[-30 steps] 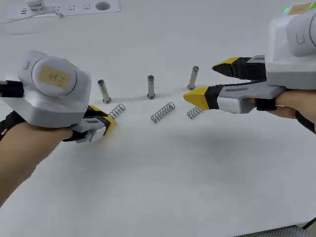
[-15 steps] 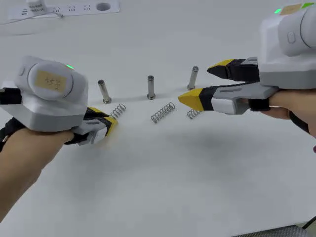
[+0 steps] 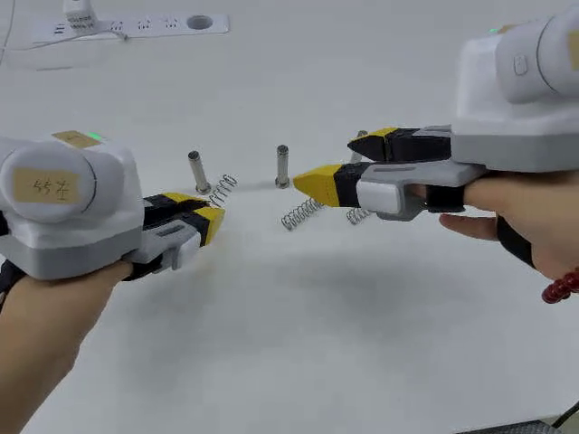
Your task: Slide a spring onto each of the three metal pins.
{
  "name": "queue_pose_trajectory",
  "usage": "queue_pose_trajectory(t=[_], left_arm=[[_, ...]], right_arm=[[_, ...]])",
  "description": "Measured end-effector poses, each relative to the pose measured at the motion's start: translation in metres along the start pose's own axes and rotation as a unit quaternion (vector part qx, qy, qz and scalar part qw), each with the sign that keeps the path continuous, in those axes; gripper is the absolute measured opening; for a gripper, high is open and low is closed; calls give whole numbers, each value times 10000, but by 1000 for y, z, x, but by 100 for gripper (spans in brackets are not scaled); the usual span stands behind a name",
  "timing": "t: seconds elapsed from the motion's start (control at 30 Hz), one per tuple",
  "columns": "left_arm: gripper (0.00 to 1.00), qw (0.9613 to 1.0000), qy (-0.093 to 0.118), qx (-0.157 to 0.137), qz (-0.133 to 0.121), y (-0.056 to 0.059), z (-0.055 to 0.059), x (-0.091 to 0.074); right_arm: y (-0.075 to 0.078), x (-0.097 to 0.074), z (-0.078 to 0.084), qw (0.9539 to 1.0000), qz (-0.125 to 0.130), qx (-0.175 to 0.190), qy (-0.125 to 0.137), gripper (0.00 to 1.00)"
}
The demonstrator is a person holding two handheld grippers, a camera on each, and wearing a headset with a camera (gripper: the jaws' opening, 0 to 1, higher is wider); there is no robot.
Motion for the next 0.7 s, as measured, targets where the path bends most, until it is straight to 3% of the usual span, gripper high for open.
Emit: queue_pose_trajectory(t=[0.27,0.37,0.47,0.53,0.7], left_arm=[[10,9982,512,-298,16,7,-5,-15],[10,9956,806,-469,69,11,-8,-21],[10,9954,853,-442,49,12,-8,-25],[10,9936,1006,-499,90,14,-11,-28],[10,9908,1199,-628,75,16,-15,-35]], right_arm=[[-12,10,-5,9977,-71,633,227,45],[-19,14,-6,9951,-138,918,354,43],[-24,17,-7,9911,-222,1230,460,41],[-27,19,-8,9874,-290,1449,566,39],[-36,24,-7,9836,-418,1635,635,36]])
Point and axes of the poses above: the centre of the closed fingertips' face, and the gripper's own axes: x roughly forward along the fingers, y roughly to its right, z roughly out of its underside, the point moved 8 cm from there along -x, roughly backward along the fingers, and after that the axes turned 5 degrees about y, right-handed, at the moved point
